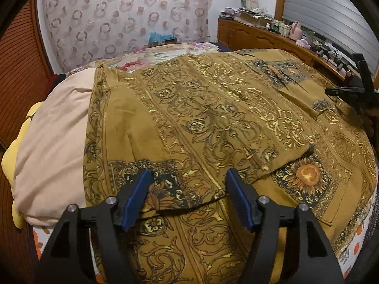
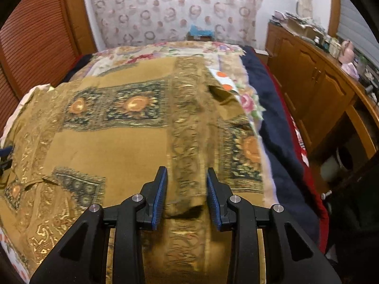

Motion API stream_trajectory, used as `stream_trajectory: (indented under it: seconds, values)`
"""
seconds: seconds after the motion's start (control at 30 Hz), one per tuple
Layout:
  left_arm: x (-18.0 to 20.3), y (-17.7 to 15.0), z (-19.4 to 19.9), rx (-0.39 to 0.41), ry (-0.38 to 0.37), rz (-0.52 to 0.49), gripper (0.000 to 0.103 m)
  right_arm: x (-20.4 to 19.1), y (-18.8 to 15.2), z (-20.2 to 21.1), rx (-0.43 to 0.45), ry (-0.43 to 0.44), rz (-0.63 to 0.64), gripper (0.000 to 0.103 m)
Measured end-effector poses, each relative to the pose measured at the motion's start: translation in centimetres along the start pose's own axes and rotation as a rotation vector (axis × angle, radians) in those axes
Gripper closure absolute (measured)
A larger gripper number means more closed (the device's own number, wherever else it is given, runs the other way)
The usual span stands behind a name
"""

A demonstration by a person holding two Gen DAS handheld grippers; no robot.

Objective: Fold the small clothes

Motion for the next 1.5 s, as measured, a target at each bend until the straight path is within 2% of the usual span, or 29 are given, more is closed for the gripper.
stream_trajectory:
  seconds: [0.07, 0.13, 0.53, 0.6, 0.7, 0.83, 0.9, 1.0, 1.03, 1.1, 1.13, 1.23, 1.5]
  values:
    - [-0.4, 0.0, -0.1, -0.005, -0.001, 0.017, 0.027, -0.7, -0.2, -0.2, 0.002, -0.012, 0.035, 0.077]
    - [-0.5, 0.0, -0.1, -0.006, 0.001, 0.018, 0.027, -0.9, -0.4, -0.2, 0.012, -0.031, 0.063, 0.078]
    - [-0.3, -0.8, 0.6, -0.020, 0.002, 0.002, 0.026, -0.4, -0.7, -0.1, 0.034, -0.017, 0.061, 0.078]
    - [-0.3, -0.8, 1.9, 0.023, -0.024, 0.003, 0.026, -0.6, -0.6, -0.1, 0.035, -0.020, 0.064, 0.078]
    - [-1.3, -0.7, 3.4, 0.062, -0.009, 0.031, 0.026, -0.5, -0.6, -0.1, 0.035, -0.022, 0.066, 0.078]
    - [-3.0, -0.5, 4.6, 0.078, -0.013, 0.080, 0.026, -0.5, -0.6, -0.1, 0.035, -0.026, 0.070, 0.078]
    - [-3.6, -0.6, 4.6, 0.074, -0.013, 0.099, 0.029, -0.6, -0.6, -0.1, 0.036, -0.025, 0.069, 0.078]
    - [-4.7, -0.8, 4.4, 0.070, 0.010, 0.128, 0.042, -0.5, -0.6, -0.1, 0.036, -0.027, 0.071, 0.078]
    - [-4.9, -0.9, 4.3, 0.068, 0.013, 0.139, 0.050, -0.5, -0.6, -0.1, 0.036, -0.028, 0.071, 0.078]
    - [-5.5, -1.1, 4.1, 0.064, 0.019, 0.156, 0.057, -0.5, -0.6, -0.1, 0.036, -0.027, 0.070, 0.078]
    - [-5.6, -1.2, 4.1, 0.064, 0.027, 0.155, 0.067, -0.5, -0.6, -0.1, 0.036, -0.027, 0.071, 0.078]
    - [-6.0, -1.7, 3.8, 0.051, 0.055, 0.150, 0.068, -0.5, -0.6, -0.1, 0.036, -0.028, 0.071, 0.078]
    - [-5.9, -2.1, 2.7, 0.020, 0.055, 0.143, 0.068, -0.5, -0.7, -0.1, 0.036, -0.028, 0.071, 0.078]
Point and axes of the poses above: each gripper's, at about its wrist camera, not at the fingertips, and z roughly against the way its jaws point, x to its right, y to its top, the point moved 10 cm from there along -z, roughly the way its jaws point, and after that the axes turned 1 degree about y, right-handed, at the moved point
